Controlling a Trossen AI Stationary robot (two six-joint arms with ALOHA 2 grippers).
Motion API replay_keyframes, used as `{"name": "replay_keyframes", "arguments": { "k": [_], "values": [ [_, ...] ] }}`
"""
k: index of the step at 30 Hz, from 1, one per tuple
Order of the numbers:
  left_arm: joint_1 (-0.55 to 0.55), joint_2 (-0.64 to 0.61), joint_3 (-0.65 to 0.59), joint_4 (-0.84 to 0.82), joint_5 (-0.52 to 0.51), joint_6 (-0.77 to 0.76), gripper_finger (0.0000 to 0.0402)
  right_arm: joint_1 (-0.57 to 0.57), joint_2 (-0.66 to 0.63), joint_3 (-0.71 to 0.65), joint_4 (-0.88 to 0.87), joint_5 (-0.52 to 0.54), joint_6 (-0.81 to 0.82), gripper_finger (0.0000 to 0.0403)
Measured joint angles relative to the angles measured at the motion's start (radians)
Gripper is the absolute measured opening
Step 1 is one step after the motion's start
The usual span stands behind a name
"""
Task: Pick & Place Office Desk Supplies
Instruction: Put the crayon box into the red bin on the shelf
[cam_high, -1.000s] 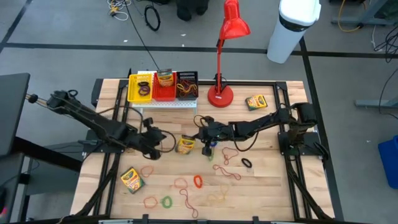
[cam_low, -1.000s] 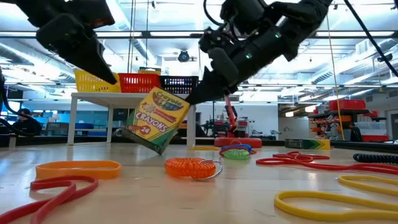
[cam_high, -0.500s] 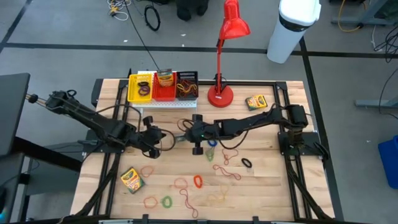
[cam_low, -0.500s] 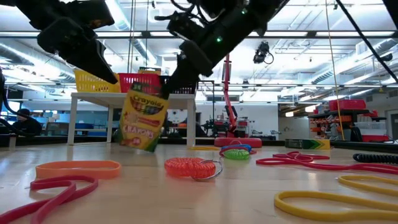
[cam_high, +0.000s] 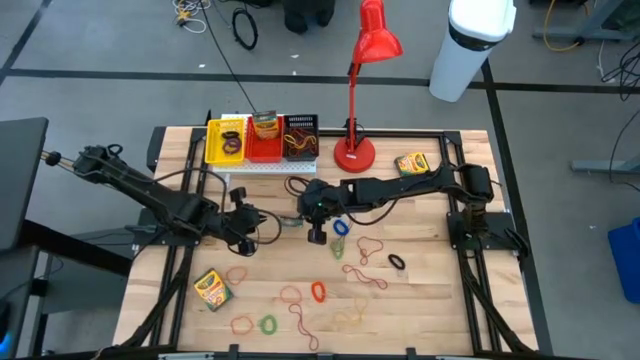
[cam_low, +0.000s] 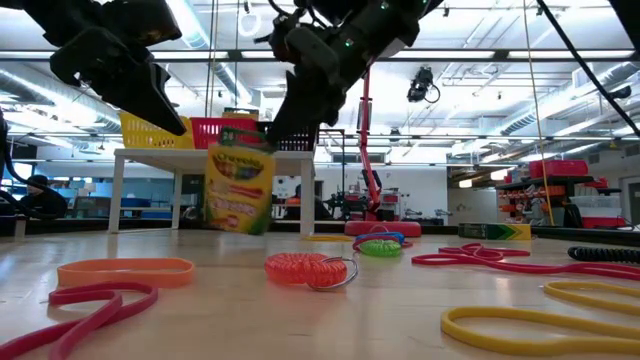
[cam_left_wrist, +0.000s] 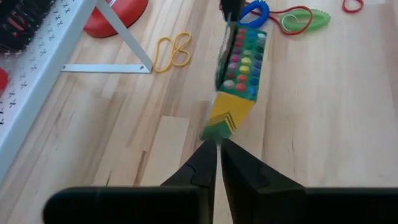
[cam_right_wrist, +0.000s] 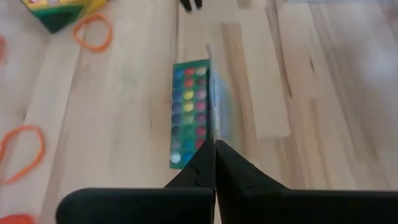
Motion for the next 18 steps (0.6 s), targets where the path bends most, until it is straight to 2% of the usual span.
{"name": "replay_keyframes", "arguments": {
  "k": [6,11,18],
  "values": [
    [0.001,0.0,0.0,0.0,-0.004,0.002,0.003,-0.015,0.019,0.001,-0.009,-0.031,0.008,0.0],
    [0.001,0.0,0.0,0.002,-0.004,0.002,0.003,-0.025,0.028,0.003,-0.006,-0.122,0.037,0.0],
    [0.001,0.0,0.0,0.002,-0.004,0.001,0.0029,-0.043,0.017,0.03,-0.033,-0.151,0.086,0.0]
  ]
}}
